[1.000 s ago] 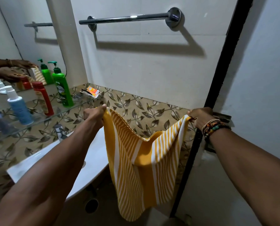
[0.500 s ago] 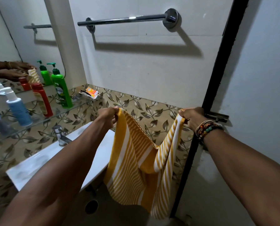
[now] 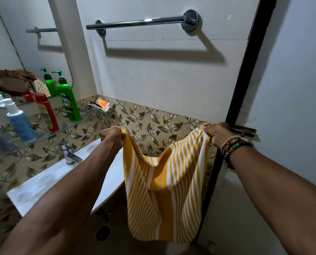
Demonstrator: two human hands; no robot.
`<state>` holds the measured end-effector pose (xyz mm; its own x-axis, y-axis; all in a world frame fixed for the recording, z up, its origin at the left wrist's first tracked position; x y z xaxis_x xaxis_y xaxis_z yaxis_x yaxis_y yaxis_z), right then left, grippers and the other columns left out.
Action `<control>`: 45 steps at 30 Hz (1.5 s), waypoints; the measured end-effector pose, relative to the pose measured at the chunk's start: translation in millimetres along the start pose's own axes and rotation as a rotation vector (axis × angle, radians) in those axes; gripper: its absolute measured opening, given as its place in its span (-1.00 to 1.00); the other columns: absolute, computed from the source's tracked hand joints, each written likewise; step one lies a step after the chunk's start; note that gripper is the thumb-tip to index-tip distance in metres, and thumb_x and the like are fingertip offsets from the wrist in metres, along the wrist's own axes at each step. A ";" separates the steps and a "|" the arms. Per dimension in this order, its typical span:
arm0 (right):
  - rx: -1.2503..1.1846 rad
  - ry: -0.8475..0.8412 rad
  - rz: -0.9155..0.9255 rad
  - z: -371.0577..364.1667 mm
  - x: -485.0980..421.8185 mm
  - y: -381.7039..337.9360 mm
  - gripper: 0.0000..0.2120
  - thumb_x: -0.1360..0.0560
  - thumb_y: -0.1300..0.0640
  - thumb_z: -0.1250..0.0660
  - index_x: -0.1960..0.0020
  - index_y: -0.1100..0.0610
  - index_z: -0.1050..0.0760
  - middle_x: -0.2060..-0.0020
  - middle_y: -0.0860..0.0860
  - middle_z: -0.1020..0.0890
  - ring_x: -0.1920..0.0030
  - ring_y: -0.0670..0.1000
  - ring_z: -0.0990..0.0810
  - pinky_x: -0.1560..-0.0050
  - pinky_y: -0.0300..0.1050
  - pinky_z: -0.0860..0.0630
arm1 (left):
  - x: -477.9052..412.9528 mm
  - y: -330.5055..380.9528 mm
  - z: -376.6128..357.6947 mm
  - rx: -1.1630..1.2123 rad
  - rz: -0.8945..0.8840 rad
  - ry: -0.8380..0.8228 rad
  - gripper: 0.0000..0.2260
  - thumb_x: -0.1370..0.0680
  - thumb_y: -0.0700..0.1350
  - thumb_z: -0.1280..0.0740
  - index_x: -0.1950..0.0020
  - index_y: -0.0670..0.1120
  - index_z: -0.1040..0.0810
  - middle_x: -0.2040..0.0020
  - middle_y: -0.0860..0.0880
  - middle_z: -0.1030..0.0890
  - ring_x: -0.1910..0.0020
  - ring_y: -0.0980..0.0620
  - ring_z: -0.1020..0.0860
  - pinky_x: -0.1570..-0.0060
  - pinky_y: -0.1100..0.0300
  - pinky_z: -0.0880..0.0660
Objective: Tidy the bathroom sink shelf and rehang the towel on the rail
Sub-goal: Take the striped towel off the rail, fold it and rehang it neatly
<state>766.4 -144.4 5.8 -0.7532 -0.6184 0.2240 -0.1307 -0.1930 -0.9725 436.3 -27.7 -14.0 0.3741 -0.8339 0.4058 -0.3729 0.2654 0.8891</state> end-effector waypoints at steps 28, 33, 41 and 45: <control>0.186 -0.202 0.325 -48.4 59.3 -8.7 -0.76 -0.40 0.28 -0.54 -0.03 0.08 -0.67 0.03 0.05 -0.71 0.05 0.02 -0.69 0.02 -0.07 -0.68 | 113.9 -30.7 -88.4 -0.207 0.021 -0.675 -0.82 -0.46 -0.46 -0.37 -0.05 -0.32 -0.58 -0.05 -0.25 -0.63 0.01 -0.14 -0.66 0.21 0.15 -0.66; 0.214 -0.183 0.419 -50.1 60.4 -8.3 -0.75 -0.44 0.24 -0.52 -0.11 0.11 -0.66 -0.03 0.05 -0.71 0.01 0.00 -0.68 0.08 -0.23 -0.62 | 116.7 -28.2 -88.1 -0.270 0.001 -0.690 -0.87 -0.43 -0.43 -0.42 0.03 -0.37 -0.62 -0.05 -0.31 -0.62 0.16 -0.14 -0.69 0.30 0.21 -0.63; 0.254 -0.316 0.510 -52.7 63.4 -9.9 -0.69 -0.42 0.26 -0.50 -0.16 0.16 -0.64 -0.05 0.09 -0.71 0.00 0.00 -0.68 0.00 -0.12 -0.66 | 117.0 -24.3 -86.0 -0.215 0.008 -0.645 -0.86 -0.40 -0.46 -0.41 0.06 -0.40 -0.57 0.06 -0.32 -0.65 0.26 -0.15 -0.69 0.28 0.15 -0.65; 0.258 -0.446 0.541 -51.7 68.4 -8.5 -0.44 -0.29 0.27 -0.59 -0.27 0.22 -0.57 -0.12 0.10 -0.69 -0.07 0.00 -0.67 -0.11 -0.06 -0.64 | 116.4 -23.9 -87.4 -0.157 0.006 -0.589 -0.91 -0.40 -0.47 -0.39 0.12 -0.41 -0.55 0.10 -0.34 -0.65 0.25 -0.18 -0.68 0.33 0.12 -0.65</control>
<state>682.7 -145.7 26.1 -0.3290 -0.9176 -0.2230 0.3807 0.0872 -0.9206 562.9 -88.8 30.5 -0.1770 -0.9478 0.2653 -0.2269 0.3016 0.9261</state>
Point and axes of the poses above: each hand's wrist, its own x-axis away from the middle knuckle, its own z-axis out of the back of the hand, y = z × x, the point moved 3 cm from there along -x, towards the middle knuckle
